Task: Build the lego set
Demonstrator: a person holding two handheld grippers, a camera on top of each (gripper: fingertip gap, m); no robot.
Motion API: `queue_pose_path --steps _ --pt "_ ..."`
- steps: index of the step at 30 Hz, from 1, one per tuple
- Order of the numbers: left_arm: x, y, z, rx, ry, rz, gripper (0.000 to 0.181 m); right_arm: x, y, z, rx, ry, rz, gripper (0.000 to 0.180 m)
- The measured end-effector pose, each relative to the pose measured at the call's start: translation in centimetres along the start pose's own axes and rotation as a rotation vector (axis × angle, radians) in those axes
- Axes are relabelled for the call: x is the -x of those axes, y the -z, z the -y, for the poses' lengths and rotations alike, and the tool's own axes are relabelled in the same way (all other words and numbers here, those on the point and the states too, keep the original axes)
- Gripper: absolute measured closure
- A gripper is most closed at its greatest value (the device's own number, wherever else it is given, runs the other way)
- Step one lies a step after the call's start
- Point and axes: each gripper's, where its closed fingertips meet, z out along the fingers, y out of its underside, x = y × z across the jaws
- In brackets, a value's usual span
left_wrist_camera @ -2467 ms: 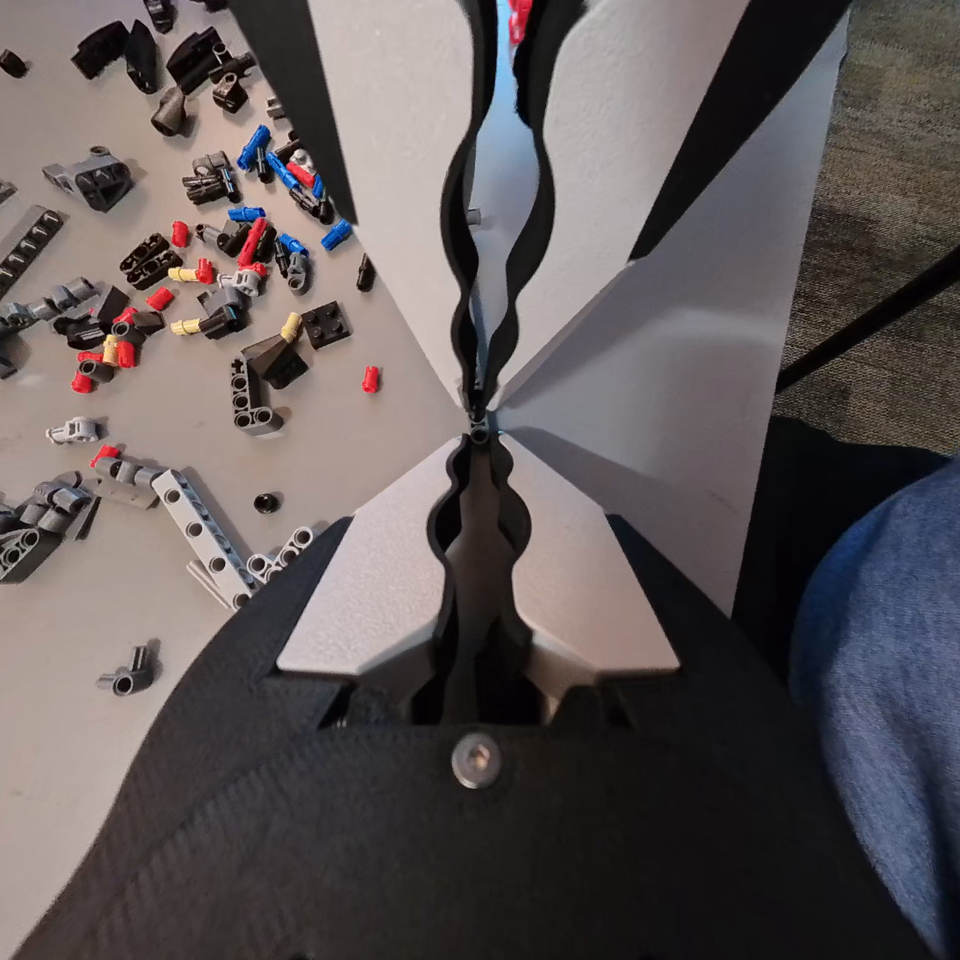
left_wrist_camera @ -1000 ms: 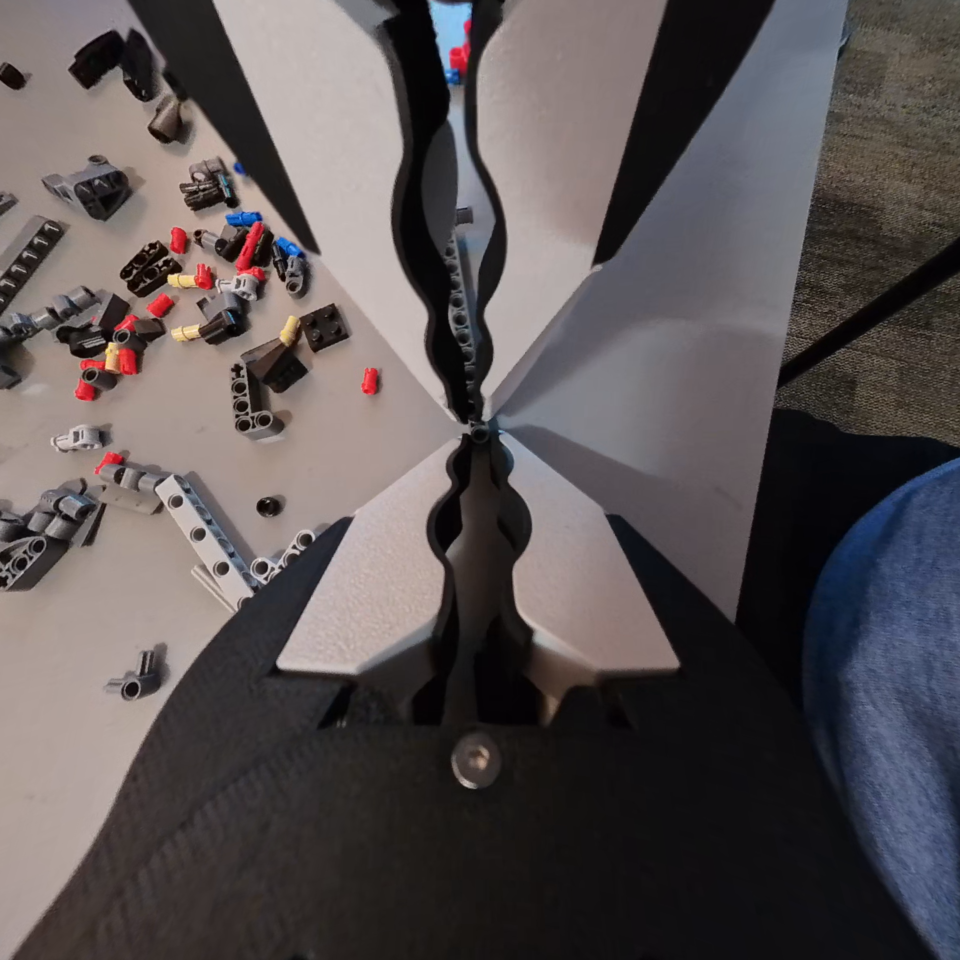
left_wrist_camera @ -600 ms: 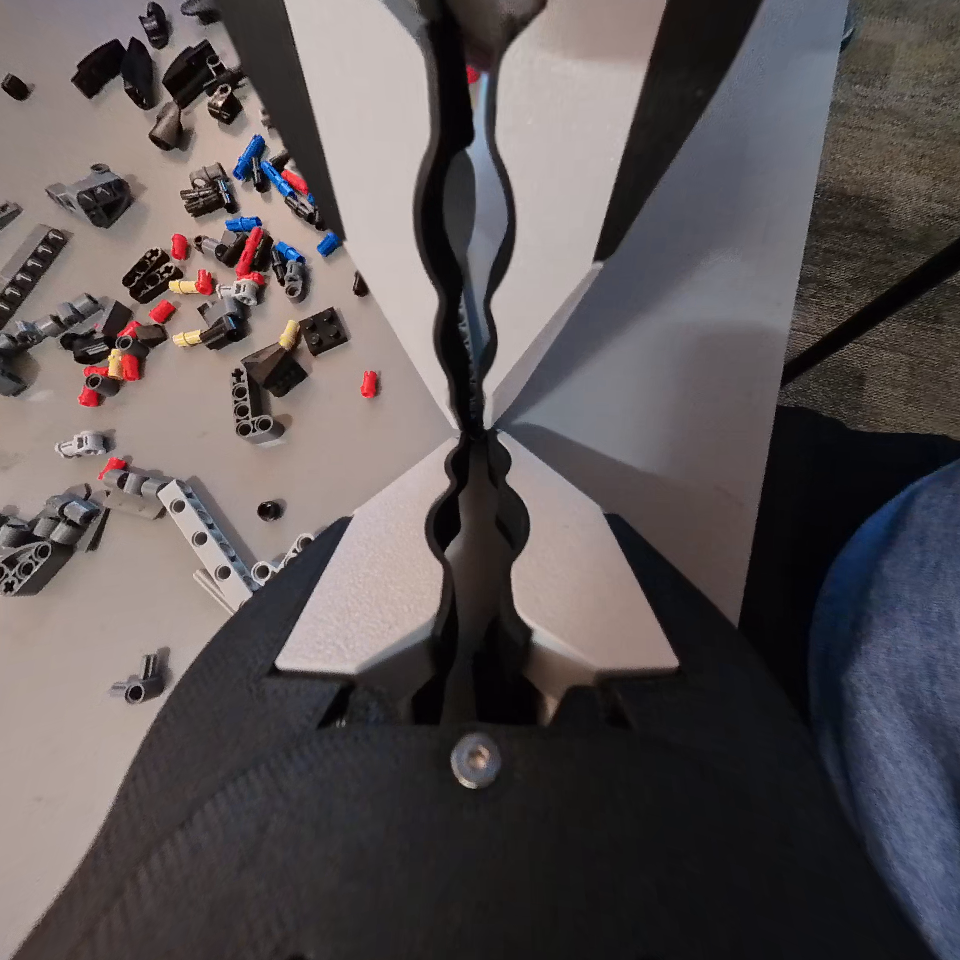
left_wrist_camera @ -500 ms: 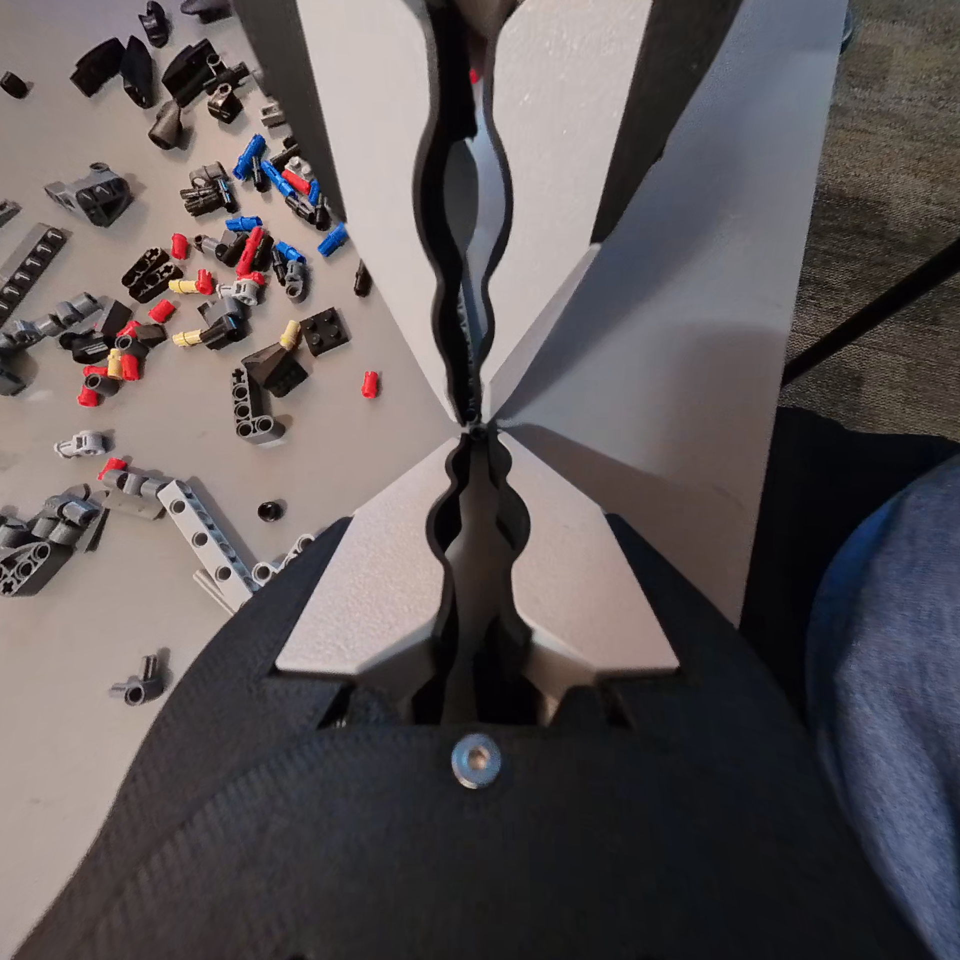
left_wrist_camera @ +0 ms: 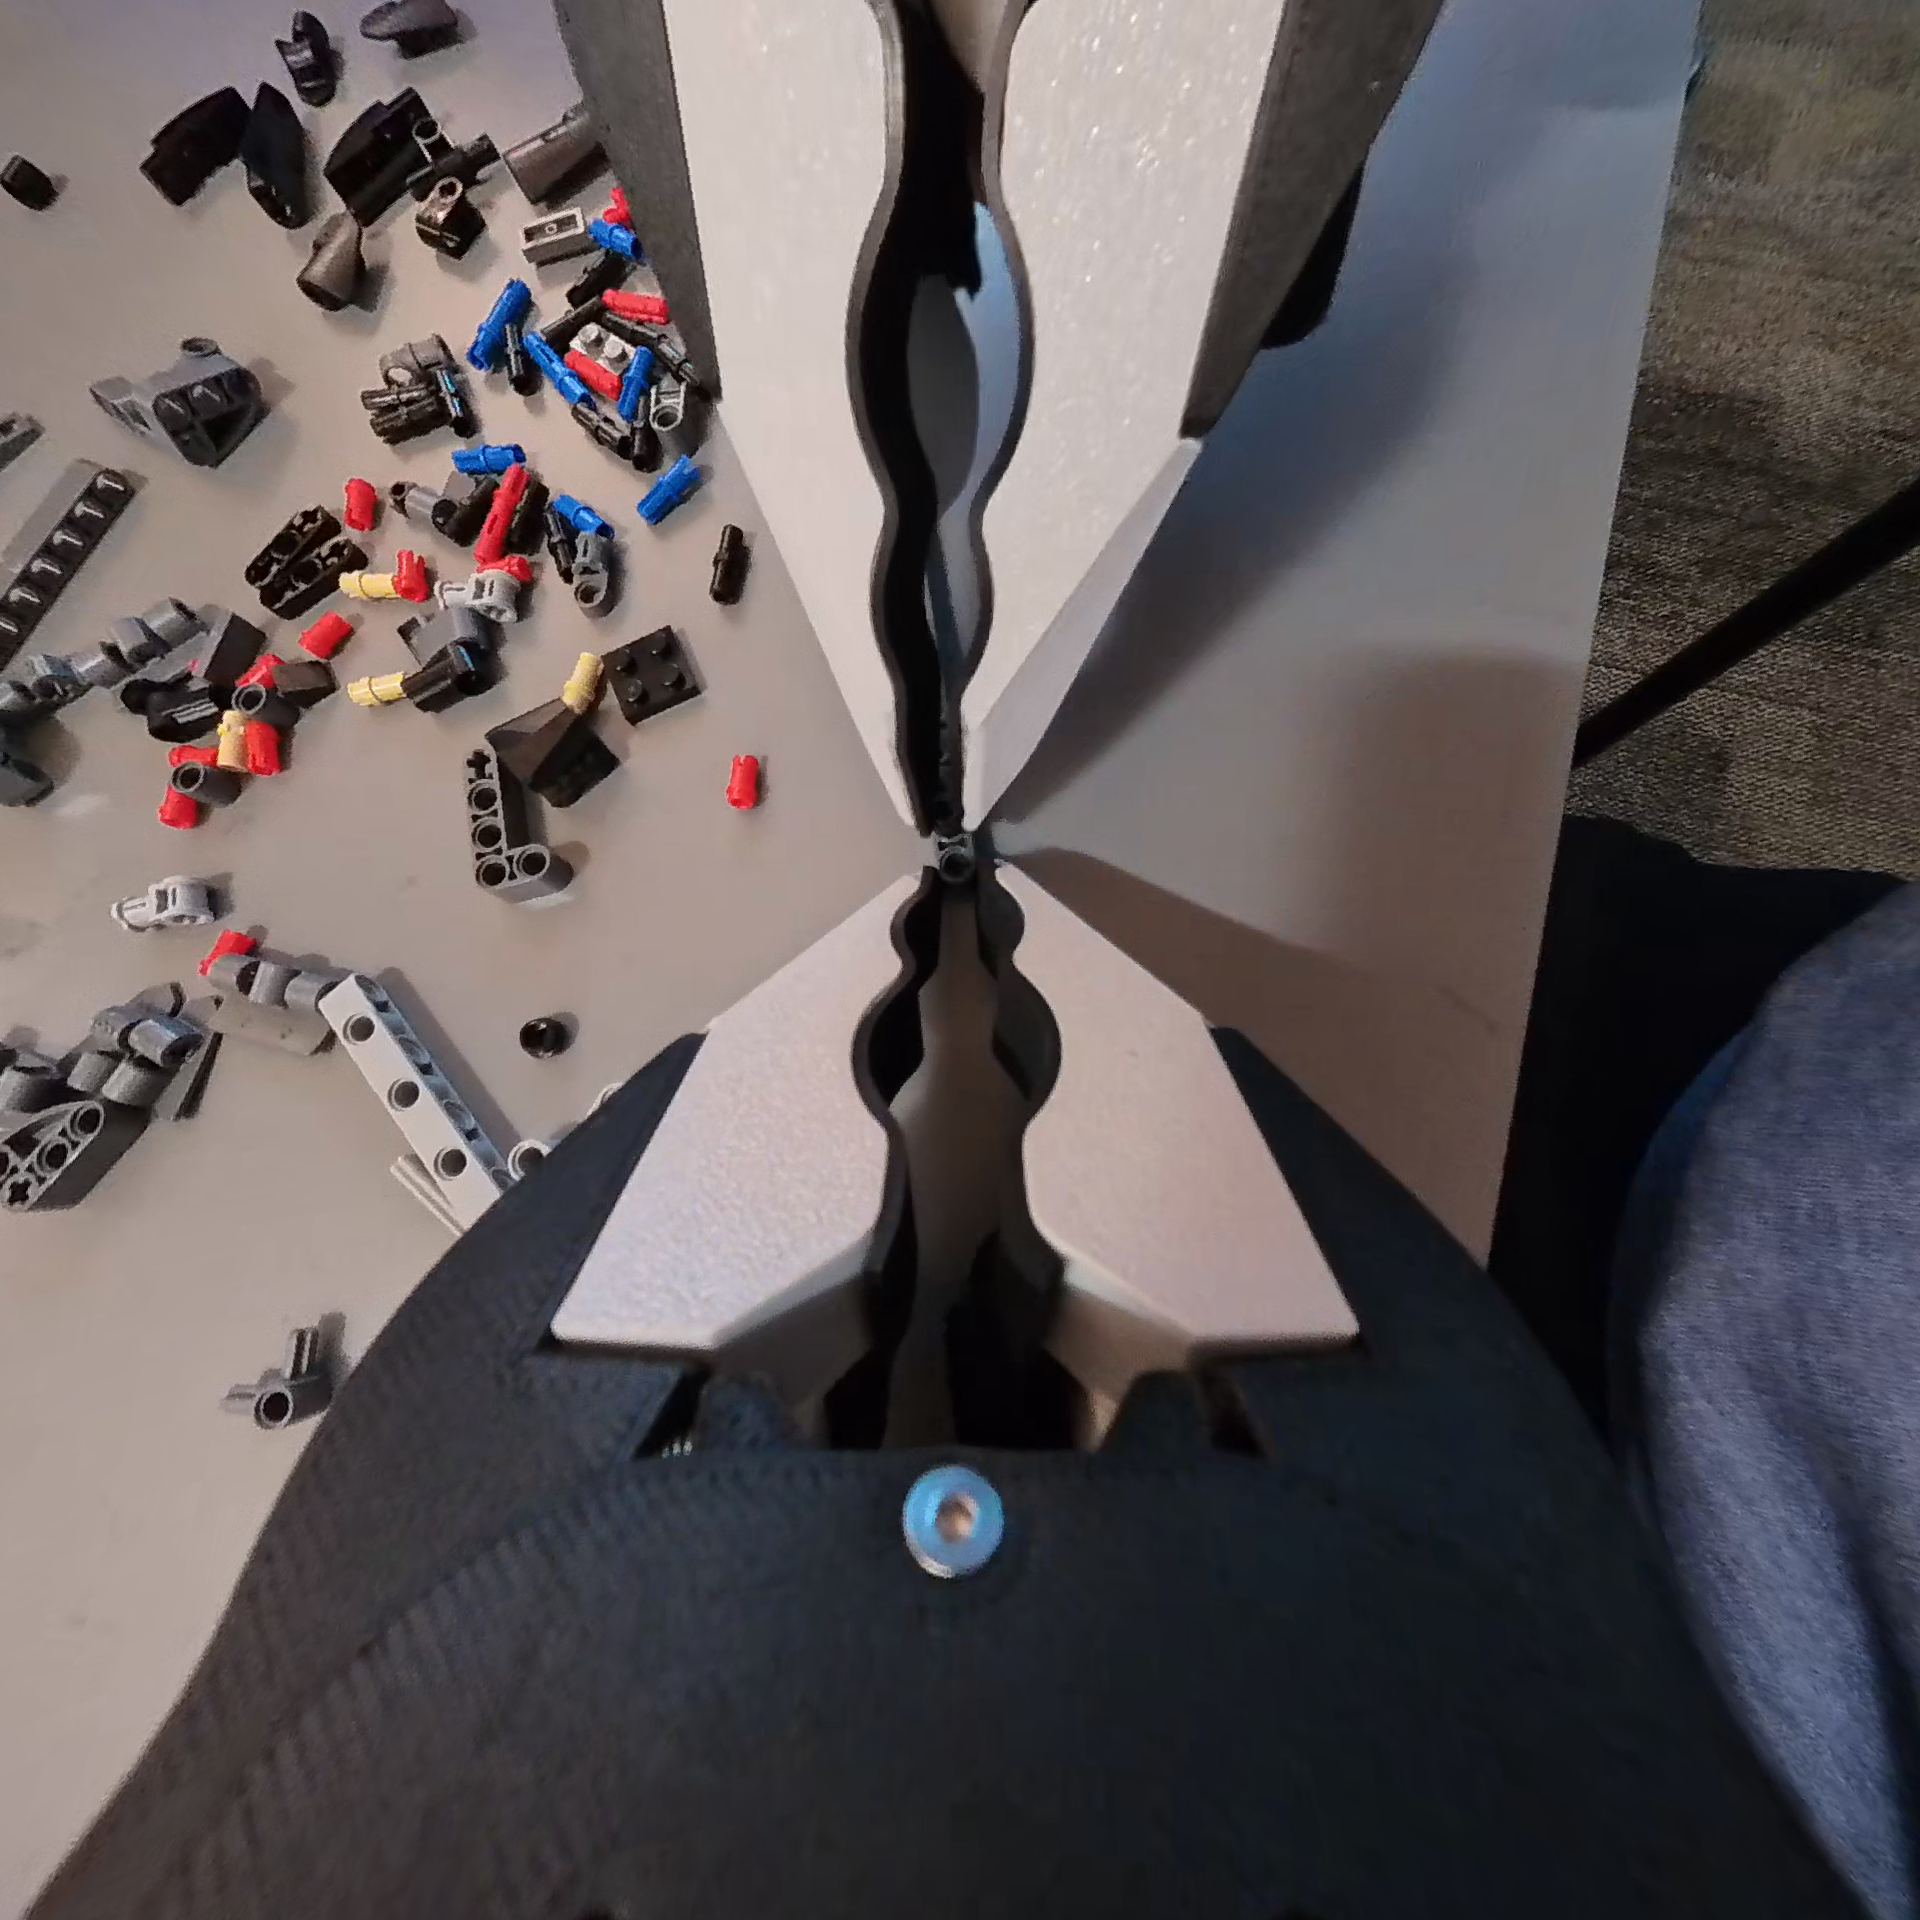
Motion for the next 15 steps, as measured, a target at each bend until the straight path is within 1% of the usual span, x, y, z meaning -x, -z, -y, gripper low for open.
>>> queue_pose_path --steps 7,15 --pt "-0.02 0.0 0.0 0.0 -0.004 0.003 0.175 -0.07 0.29 -0.23 -0.036 -0.043 -0.002 0.179" --pt "-0.05 0.01 0.0 0.001 -0.005 0.004 0.175 -0.03 0.29 -0.41 -0.027 -0.01 -0.041 0.179"
